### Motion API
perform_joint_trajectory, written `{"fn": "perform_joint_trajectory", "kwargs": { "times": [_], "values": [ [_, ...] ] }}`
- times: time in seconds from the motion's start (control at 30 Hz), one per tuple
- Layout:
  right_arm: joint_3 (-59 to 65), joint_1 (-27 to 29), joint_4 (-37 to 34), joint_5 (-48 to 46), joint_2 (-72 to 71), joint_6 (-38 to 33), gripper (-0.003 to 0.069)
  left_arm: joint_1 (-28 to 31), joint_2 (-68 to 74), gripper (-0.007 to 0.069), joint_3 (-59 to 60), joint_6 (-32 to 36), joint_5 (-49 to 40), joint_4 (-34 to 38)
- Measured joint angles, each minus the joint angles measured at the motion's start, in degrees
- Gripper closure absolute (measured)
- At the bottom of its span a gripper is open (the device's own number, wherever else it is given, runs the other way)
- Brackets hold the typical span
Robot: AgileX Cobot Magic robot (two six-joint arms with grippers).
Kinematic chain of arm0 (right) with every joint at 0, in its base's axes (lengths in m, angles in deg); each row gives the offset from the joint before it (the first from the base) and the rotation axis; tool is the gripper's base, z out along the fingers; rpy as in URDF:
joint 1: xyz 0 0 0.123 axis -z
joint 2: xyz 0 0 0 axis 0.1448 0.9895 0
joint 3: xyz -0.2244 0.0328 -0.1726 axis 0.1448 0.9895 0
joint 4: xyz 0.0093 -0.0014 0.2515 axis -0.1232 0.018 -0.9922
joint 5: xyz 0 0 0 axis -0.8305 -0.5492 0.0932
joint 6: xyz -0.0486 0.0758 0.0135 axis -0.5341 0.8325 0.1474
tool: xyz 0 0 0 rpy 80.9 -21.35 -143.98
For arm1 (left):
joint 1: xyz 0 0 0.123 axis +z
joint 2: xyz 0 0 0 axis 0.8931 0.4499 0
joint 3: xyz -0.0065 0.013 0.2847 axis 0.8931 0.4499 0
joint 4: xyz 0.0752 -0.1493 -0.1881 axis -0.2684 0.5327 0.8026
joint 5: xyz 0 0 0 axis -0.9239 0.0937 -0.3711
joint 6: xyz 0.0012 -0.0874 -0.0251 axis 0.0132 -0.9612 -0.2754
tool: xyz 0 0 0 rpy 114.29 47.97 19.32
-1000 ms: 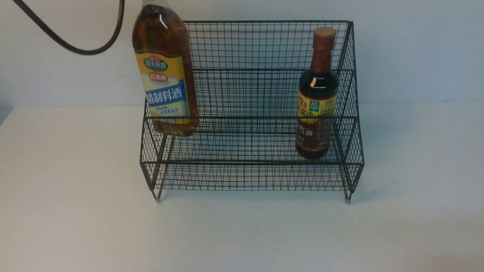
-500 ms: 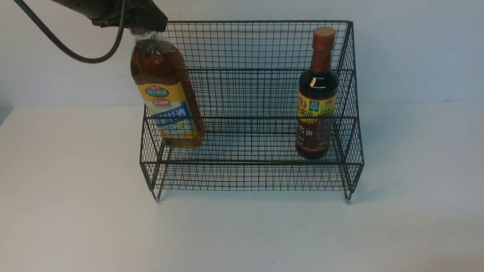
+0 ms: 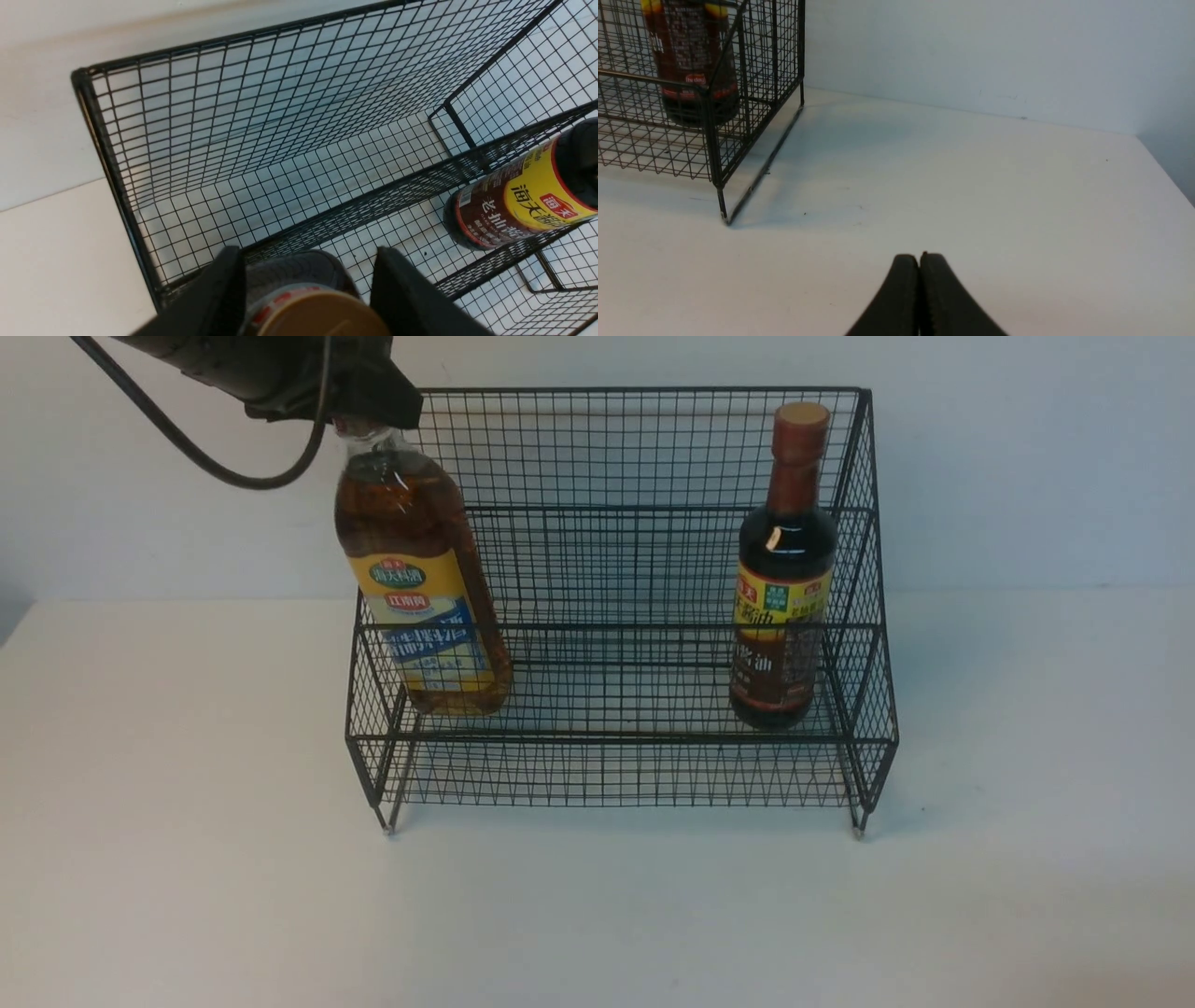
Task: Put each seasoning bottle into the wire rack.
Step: Use the left arm to put the condiment bottle back on the shelf
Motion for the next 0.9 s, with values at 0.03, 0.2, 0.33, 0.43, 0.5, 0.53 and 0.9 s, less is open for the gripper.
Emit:
{"fn": "perform_joint_trajectory", "kwargs": {
  "times": [0.03,0.2,0.33,0.43,0.5,0.53,0.9],
  "values": [
    [0.0,0.0,0.0,0.0,0.0,0.0,0.0673,0.0,0.1,0.0309,0.0,0.1,0.1,0.0],
    [0.0,0.0,0.0,0.0,0.0,0.0,0.0673,0.0,0.4,0.0309,0.0,0.1,1.2,0.7],
    [0.0,0.0,0.0,0.0,0.0,0.0,0.0673,0.0,0.4,0.0309,0.0,0.5,1.2,1.3],
    [0.0,0.0,0.0,0.0,0.0,0.0,0.0673,0.0,0.6,0.0293,0.0,0.6,1.4,2.5],
    [0.0,0.0,0.0,0.0,0.0,0.0,0.0673,0.0,0.6,0.0269,0.0,0.6,1.6,3.5],
    [0.0,0.0,0.0,0.0,0.0,0.0,0.0673,0.0,0.6,0.0258,-0.1,0.6,1.7,4.1],
    [0.0,0.0,0.0,0.0,0.0,0.0,0.0673,0.1,-3.3,0.0195,-0.6,1.1,3.0,6.2]
  ]
}}
